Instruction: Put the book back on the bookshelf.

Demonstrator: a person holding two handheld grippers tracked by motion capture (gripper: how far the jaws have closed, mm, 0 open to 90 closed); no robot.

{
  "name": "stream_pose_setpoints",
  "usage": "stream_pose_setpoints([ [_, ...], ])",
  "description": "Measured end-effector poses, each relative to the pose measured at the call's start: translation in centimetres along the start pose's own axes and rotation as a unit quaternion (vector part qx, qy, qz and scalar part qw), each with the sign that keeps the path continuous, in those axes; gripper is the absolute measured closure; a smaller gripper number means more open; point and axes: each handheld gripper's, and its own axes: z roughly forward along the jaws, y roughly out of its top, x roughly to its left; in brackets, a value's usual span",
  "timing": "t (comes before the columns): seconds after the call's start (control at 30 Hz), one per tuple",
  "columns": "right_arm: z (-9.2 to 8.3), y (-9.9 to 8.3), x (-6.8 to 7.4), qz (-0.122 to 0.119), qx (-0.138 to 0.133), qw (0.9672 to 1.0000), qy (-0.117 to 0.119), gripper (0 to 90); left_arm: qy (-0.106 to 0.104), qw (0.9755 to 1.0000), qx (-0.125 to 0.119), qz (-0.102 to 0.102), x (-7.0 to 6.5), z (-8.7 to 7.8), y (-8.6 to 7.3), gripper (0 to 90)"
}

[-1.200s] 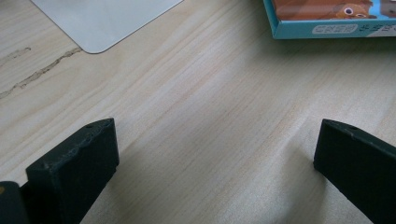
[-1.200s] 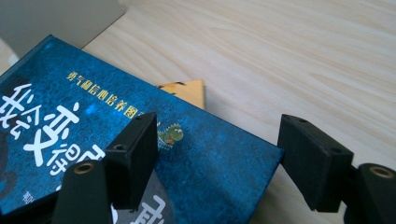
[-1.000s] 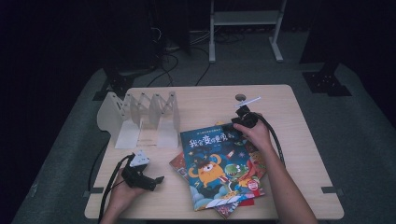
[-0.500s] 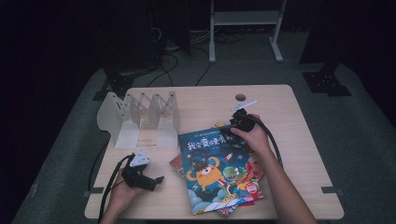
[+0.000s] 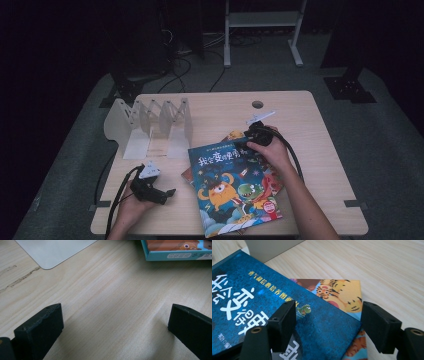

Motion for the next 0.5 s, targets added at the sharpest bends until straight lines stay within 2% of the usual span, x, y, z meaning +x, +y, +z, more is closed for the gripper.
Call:
stream_pose_setpoints([
  [0.33,0.7,0.6,1.4,-0.012,0.006,0.9998,0.014,28.0,0.000,1.0000,0.000,0.000,0.0,0.0,0.0,0.0],
  [0.5,0.8,0.8,1.7,-0.010,0.008,0.9999,0.002,27.0,0.000,1.0000,0.000,0.000,0.0,0.0,0.0,0.0],
])
